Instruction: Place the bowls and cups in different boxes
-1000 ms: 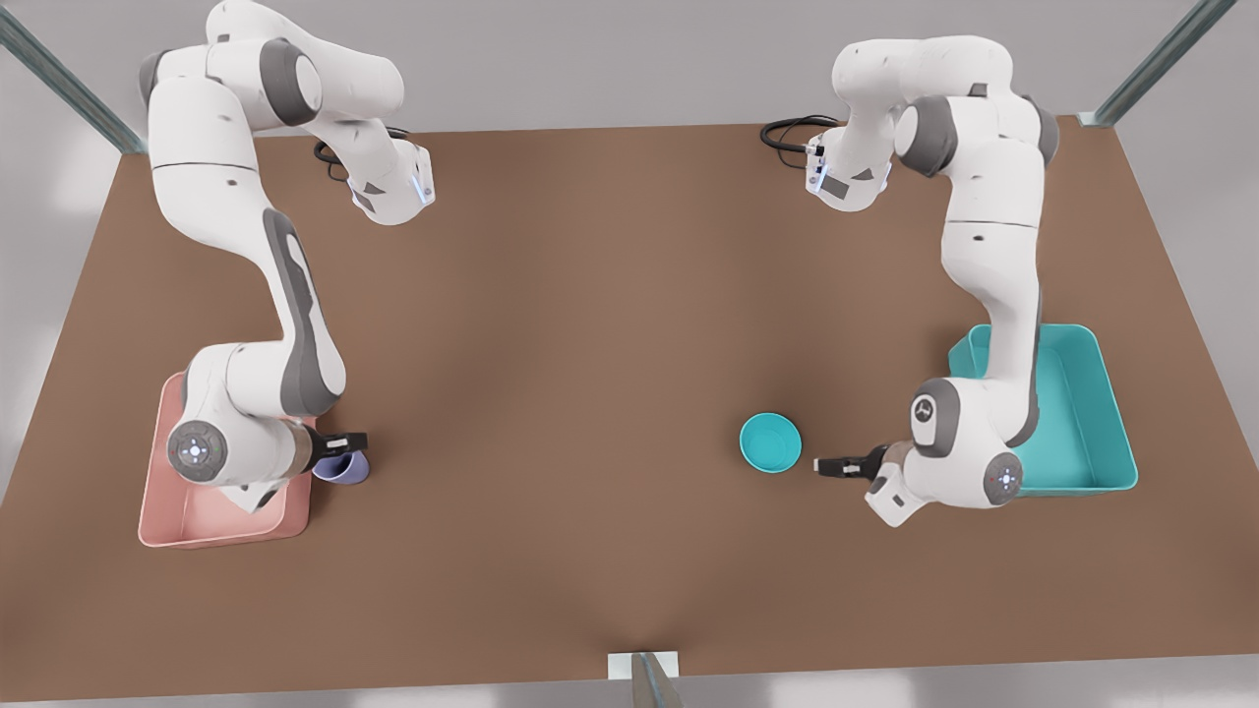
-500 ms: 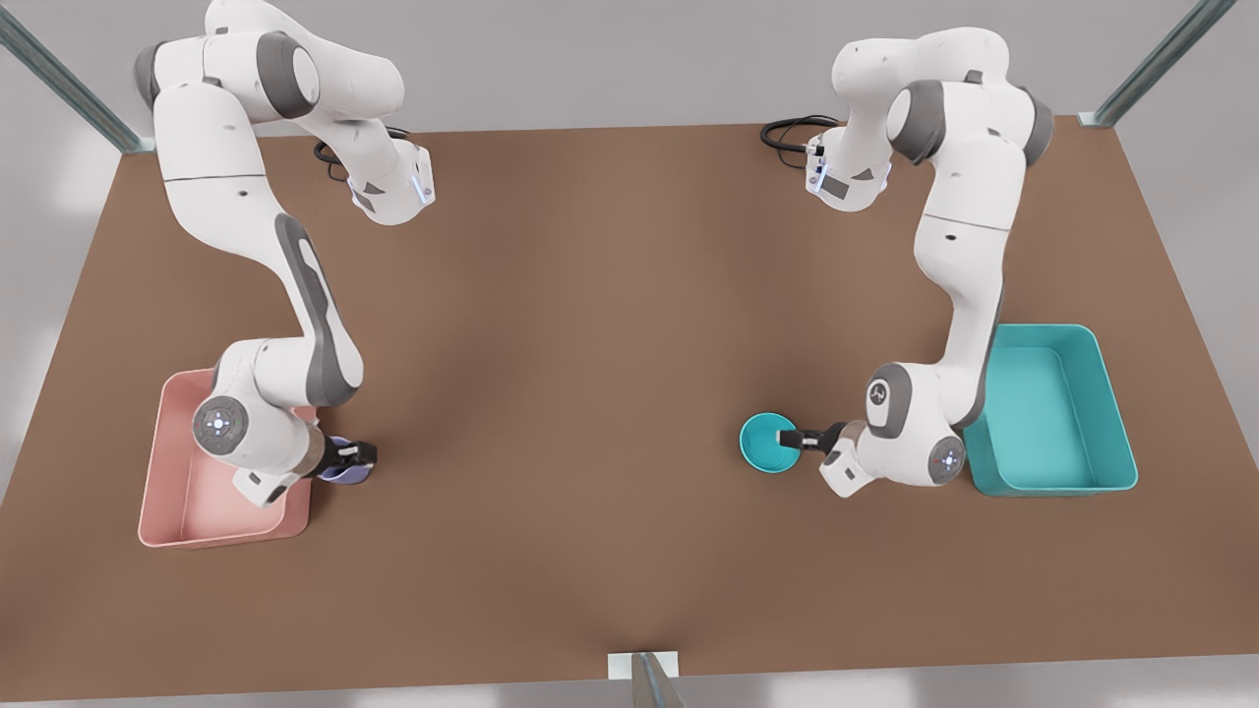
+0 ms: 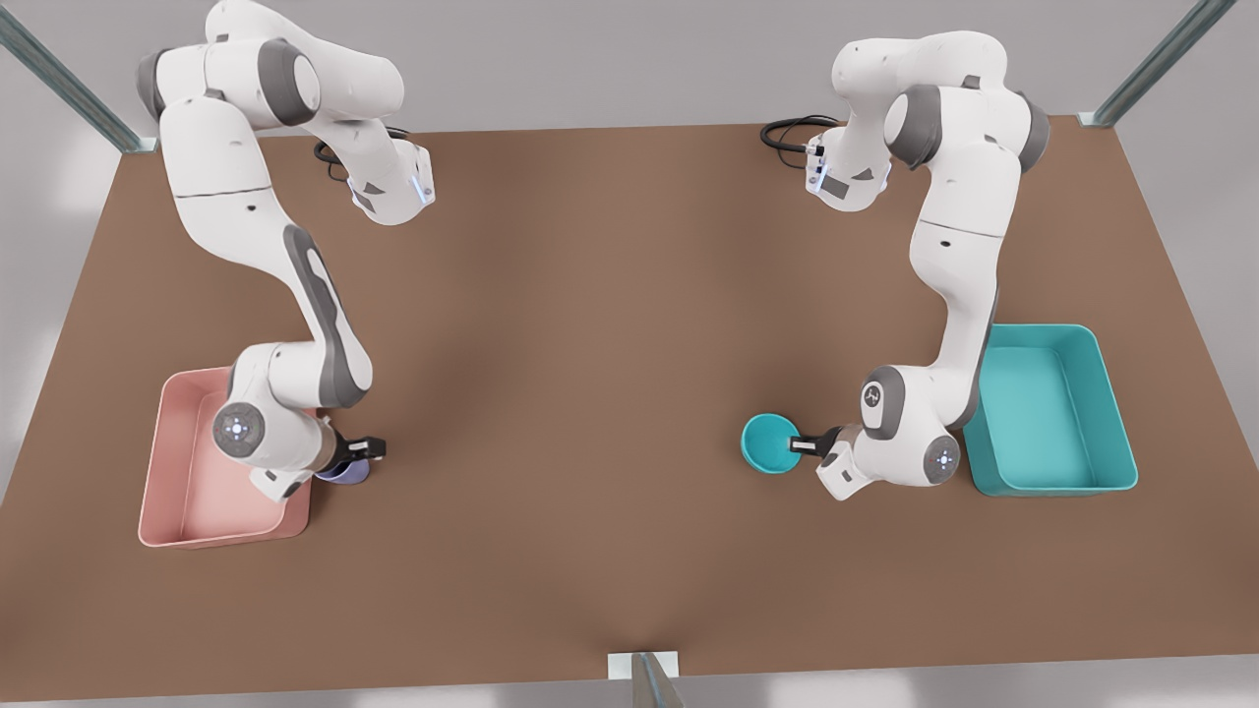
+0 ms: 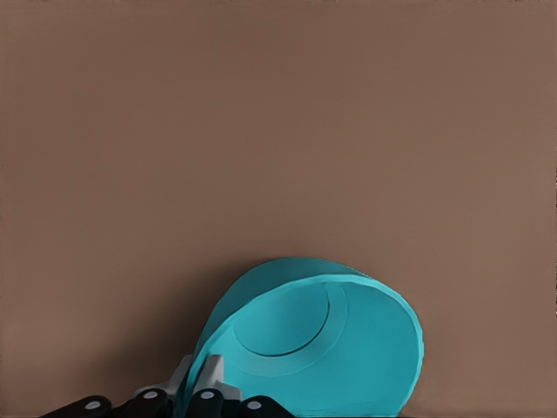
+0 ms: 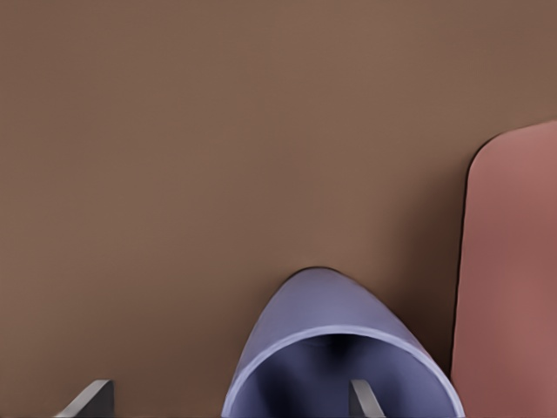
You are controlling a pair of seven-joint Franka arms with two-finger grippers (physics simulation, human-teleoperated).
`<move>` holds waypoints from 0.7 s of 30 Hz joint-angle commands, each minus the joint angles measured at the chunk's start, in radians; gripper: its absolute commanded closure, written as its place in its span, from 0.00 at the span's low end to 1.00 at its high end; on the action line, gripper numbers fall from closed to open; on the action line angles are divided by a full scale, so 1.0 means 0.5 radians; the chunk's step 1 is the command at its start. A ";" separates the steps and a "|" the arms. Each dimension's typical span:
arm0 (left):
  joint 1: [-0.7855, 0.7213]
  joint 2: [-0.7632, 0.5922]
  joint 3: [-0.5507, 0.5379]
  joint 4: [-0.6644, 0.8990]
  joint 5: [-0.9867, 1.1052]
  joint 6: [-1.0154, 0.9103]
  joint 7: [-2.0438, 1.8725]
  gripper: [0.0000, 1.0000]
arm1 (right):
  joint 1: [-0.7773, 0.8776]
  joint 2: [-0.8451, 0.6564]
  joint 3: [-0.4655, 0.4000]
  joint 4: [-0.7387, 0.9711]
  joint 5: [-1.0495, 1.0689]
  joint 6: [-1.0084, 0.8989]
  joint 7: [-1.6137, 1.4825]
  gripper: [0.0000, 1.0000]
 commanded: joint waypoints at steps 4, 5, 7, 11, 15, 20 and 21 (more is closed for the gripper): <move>0.079 -0.510 0.387 0.008 0.029 -0.653 0.071 0.79 | 0.002 0.049 -0.001 0.010 -0.018 0.015 -0.025 0.00; 0.159 -0.614 0.472 0.024 0.068 -0.721 0.061 0.79 | 0.002 0.058 -0.001 0.007 -0.018 0.015 -0.025 0.00; 0.401 -0.719 0.546 0.017 0.354 -0.740 0.074 0.79 | 0.002 0.061 -0.001 0.010 -0.021 0.012 -0.025 0.00; 0.512 -0.706 0.829 -0.056 0.498 -0.632 0.285 0.79 | 0.002 0.061 -0.001 0.016 -0.021 0.009 -0.025 0.51; 0.521 -0.682 0.835 -0.442 0.605 -0.044 0.307 0.79 | 0.002 0.061 -0.001 0.031 -0.021 0.006 -0.025 0.67; 0.570 -0.507 0.835 -0.532 0.608 0.248 0.353 0.79 | 0.002 -0.037 0.002 0.098 -0.021 -0.043 -0.028 0.79; 0.579 -0.501 0.835 -0.532 0.608 0.251 0.353 0.79 | -0.002 -0.058 0.002 0.218 -0.005 -0.187 -0.031 0.79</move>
